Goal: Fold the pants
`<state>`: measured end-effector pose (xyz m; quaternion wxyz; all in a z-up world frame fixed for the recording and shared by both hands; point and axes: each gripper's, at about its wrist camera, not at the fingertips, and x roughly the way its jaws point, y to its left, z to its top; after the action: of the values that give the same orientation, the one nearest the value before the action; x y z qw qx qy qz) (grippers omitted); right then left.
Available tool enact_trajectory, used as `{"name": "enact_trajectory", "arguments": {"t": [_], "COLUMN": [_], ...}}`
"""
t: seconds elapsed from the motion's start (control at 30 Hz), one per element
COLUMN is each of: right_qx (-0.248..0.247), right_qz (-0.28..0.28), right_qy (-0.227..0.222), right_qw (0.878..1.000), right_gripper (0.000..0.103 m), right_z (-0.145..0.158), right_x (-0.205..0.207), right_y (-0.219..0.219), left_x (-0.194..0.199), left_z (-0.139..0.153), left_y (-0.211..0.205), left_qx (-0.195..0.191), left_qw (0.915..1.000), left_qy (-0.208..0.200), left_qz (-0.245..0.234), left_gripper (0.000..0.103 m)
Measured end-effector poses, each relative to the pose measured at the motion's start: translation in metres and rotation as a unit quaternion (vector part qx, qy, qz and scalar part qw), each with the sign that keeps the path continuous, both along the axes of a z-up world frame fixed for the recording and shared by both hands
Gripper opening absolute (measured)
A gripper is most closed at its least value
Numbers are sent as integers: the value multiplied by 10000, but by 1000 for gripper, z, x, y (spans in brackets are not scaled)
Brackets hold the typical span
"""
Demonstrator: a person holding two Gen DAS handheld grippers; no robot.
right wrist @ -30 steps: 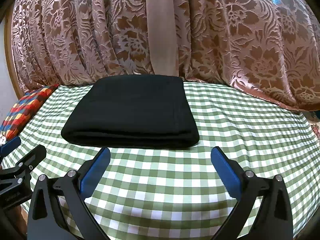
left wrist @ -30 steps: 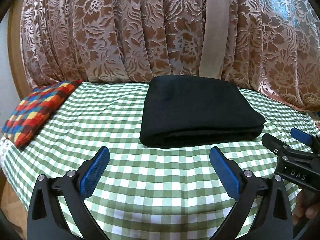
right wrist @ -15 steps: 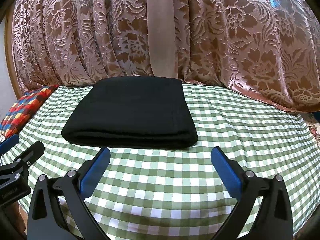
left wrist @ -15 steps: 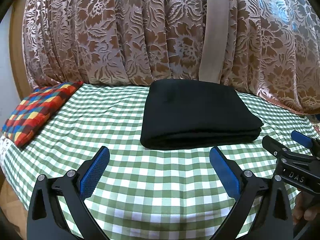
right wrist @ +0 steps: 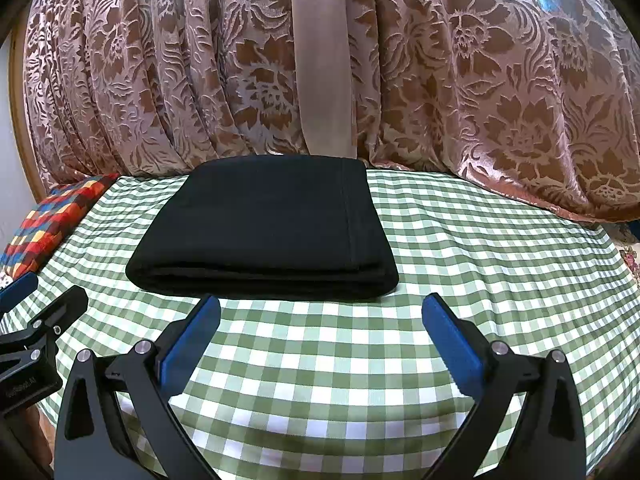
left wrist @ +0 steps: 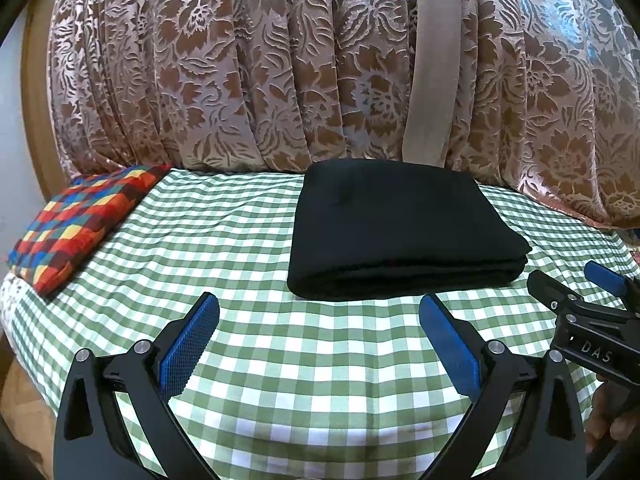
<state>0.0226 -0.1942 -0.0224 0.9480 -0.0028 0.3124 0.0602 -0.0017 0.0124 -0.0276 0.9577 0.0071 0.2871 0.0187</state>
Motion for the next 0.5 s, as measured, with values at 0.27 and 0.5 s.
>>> {"name": "enact_trajectory", "arguments": {"t": [0.27, 0.5], "right_qx": [-27, -24], "right_qz": [-5, 0], "right_qy": [-14, 25], "right_qw": [10000, 10000], "right_gripper": [101, 101], "right_z": [1, -1], "right_x": [-3, -3], "right_y": [4, 5], "left_x": [-2, -6], "left_z": [3, 9], "left_y": [1, 2], "left_qx": [-31, -41], "left_qw": [10000, 9999], "left_qy": [-36, -116], "left_qz": [-1, -16], "left_gripper": [99, 99]}}
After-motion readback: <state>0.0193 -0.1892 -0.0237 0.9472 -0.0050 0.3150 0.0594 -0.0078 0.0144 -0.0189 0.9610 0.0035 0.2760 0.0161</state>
